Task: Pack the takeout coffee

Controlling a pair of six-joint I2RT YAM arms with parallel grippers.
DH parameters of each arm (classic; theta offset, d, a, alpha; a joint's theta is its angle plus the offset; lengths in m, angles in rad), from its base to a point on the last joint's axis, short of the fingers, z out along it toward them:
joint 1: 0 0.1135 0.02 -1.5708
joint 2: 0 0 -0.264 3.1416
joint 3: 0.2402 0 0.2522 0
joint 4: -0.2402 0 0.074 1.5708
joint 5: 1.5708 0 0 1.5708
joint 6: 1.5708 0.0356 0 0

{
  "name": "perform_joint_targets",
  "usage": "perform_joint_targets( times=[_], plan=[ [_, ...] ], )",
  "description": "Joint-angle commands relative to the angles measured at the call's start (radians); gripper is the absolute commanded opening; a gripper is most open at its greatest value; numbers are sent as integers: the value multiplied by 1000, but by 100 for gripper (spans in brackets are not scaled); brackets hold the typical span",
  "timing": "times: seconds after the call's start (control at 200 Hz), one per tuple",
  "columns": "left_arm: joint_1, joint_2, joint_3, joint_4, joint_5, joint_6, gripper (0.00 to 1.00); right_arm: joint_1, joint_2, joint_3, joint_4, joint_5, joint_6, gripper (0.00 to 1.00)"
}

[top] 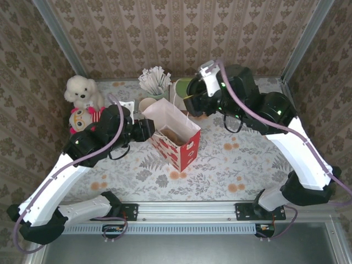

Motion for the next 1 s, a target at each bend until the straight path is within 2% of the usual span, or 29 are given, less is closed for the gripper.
perform_joint_targets(
  times=[0.0, 0.165, 0.295, 0.395, 0.56, 0.83, 0.995],
  plan=[
    [22, -15, -33, -42, 45, -29, 36, 33, 71, 25, 14, -7, 16, 47],
    [35, -21, -57, -9, 62, -37, 24, 94, 201, 116, -64, 69, 91, 46],
    [42, -23, -56, -10, 61, -36, 7, 123, 259, 117, -88, 144, 111, 45],
    [43, -30, -53, -22, 61, -41, 0, 126, 292, 95, -95, 129, 136, 44],
    [44, -64, -84, -27, 44, -58, 0, 116, 334, 68, -112, 82, 177, 44],
    [45, -79, -94, -13, 56, -65, 0, 98, 342, 49, -204, 104, 176, 44],
    [44, -54, -92, 2, 80, -63, 0, 100, 362, 42, -212, -48, 190, 44]
  ],
)
